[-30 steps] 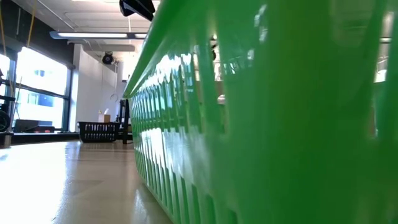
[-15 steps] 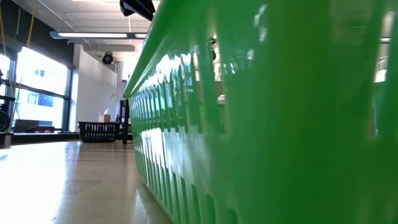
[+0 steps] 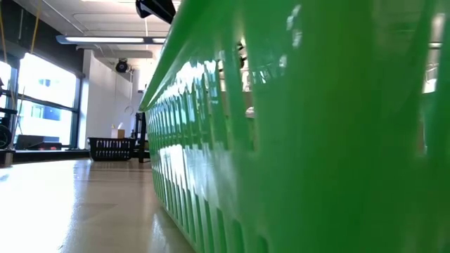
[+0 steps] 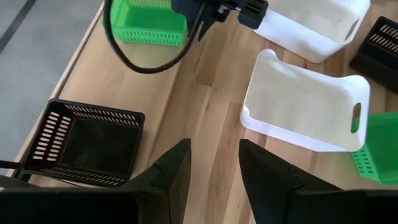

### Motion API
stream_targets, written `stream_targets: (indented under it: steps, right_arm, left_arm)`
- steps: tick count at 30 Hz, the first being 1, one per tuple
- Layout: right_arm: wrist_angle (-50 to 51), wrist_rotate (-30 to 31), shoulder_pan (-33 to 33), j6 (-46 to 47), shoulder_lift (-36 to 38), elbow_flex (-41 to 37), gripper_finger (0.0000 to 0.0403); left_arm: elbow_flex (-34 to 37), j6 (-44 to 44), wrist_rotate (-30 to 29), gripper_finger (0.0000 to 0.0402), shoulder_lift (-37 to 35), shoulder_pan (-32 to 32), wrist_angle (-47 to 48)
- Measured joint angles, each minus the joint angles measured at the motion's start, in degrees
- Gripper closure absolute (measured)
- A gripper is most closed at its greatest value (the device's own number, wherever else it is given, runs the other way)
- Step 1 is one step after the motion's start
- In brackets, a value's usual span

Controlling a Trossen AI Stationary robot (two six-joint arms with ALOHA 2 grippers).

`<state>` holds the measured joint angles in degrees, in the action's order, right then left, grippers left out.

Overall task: Stack baskets on shelf by color
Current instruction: Put the bottom right green bin on the shelf, then put the middle left white bin on the shelf

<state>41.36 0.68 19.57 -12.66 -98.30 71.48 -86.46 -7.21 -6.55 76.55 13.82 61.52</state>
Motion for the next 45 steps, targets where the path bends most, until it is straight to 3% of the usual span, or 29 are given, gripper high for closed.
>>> stream_targets:
  steps: [8,13,20,27,34,39,45]
  right_arm:
    - [-3.36,-0.42,0.73,3.47,-0.04,0.0,0.0345]
    - [-3.52,-5.2,0.7,6.9,0.01,0.0,0.0345]
    - [3.74,-5.65,-1.83,15.4,1.92,4.04,0.0345]
    - [5.64,0.37,-7.14,24.4,7.34,6.19,0.0345]
    - [7.0,6.33,-13.03,38.2,13.91,6.12,0.0345]
    - [7.45,7.7,-17.8,48.24,16.91,6.1,0.0345]
    - [7.54,12.06,-24.31,53.78,18.22,6.1,0.0345]
  left_arm:
    - [0.0,1.84,-0.63,0.0277,0.0,0.0,-0.04]
    - [0.0,1.85,-1.48,0.0277,0.0,0.0,-0.04]
    - [0.0,-2.47,0.13,0.0277,0.0,-0.65,-0.04]
    - [0.0,-8.0,0.74,0.0277,0.0,-7.11,-0.03]
    - [0.0,-10.83,-4.5,0.0277,0.0,-16.94,-0.6]
    - [0.0,-13.35,-4.81,0.0277,0.15,-22.12,-3.98]
    - [0.0,-13.93,-3.76,0.0277,1.84,-26.25,-6.56]
